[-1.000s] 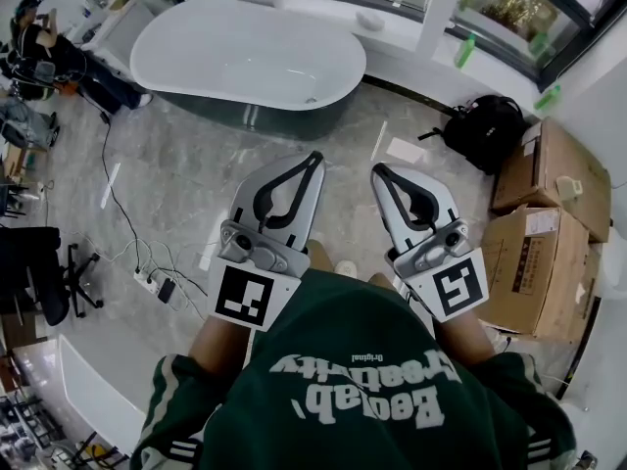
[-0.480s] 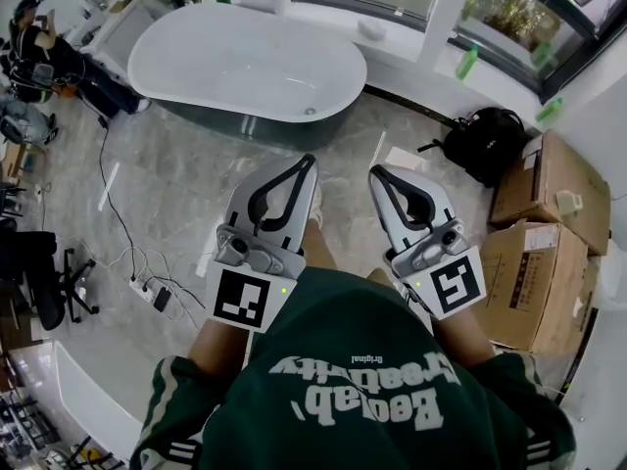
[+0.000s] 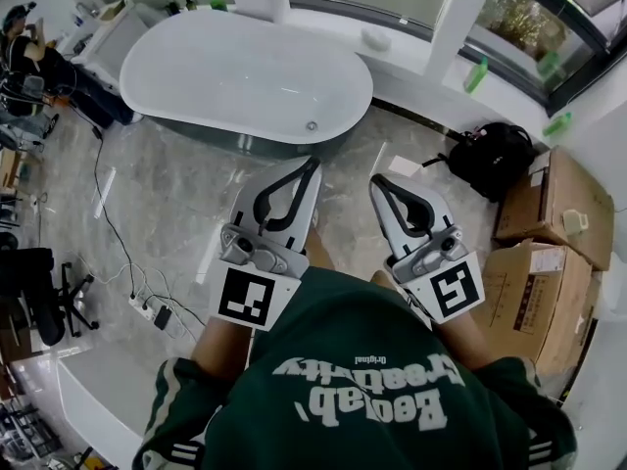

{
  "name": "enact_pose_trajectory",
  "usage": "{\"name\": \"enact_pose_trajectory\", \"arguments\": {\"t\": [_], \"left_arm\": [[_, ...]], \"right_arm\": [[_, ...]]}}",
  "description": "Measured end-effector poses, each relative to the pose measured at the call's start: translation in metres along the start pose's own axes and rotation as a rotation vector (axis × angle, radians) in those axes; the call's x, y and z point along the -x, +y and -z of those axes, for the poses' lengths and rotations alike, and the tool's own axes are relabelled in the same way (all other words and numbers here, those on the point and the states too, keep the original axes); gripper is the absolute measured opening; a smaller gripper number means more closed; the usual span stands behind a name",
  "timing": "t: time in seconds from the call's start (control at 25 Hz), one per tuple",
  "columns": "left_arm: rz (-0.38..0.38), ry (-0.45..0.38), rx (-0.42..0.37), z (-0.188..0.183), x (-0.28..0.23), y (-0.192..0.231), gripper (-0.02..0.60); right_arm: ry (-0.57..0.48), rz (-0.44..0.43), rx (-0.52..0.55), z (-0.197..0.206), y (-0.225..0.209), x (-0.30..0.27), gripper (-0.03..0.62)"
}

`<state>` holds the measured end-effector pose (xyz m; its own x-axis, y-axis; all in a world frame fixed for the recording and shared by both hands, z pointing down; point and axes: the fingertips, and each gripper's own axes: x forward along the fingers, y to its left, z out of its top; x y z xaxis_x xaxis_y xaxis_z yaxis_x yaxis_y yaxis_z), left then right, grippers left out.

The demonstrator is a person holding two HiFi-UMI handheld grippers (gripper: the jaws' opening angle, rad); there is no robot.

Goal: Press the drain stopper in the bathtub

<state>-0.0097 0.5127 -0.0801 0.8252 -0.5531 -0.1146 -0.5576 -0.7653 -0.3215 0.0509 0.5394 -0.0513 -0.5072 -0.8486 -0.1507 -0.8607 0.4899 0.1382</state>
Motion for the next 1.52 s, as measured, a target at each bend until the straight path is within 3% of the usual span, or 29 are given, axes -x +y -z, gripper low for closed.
{"name": "enact_pose_trajectory", "arguments": {"t": [0.32,0.64,0.8,1.24,1.52], "left_arm": [[0.005,0.0,0.007,0.052,-0.085,0.124,0.005],[0.04,0.058,-0.057,0.112,-0.162,0.248,0.005],[0.073,0.08,-0.036,0.142,-0.188,0.293,0.005],[0.164,0.09,0.049,0.203,-0.231,0.336,0.005],[0.158,0.1,0.098,0.228,-0.249,0.346,0.005]], "right_arm": [[-0.023,0.021,0.01,0.019,-0.074,-0.133,0.014],[0.078,0.065,0.014,0.052,-0.149,-0.266,0.012],[0.117,0.09,0.02,0.062,-0.174,-0.316,0.014],[0.194,0.151,-0.028,0.087,-0.206,-0.379,0.014],[0.252,0.131,-0.037,0.102,-0.214,-0.395,0.014]]}}
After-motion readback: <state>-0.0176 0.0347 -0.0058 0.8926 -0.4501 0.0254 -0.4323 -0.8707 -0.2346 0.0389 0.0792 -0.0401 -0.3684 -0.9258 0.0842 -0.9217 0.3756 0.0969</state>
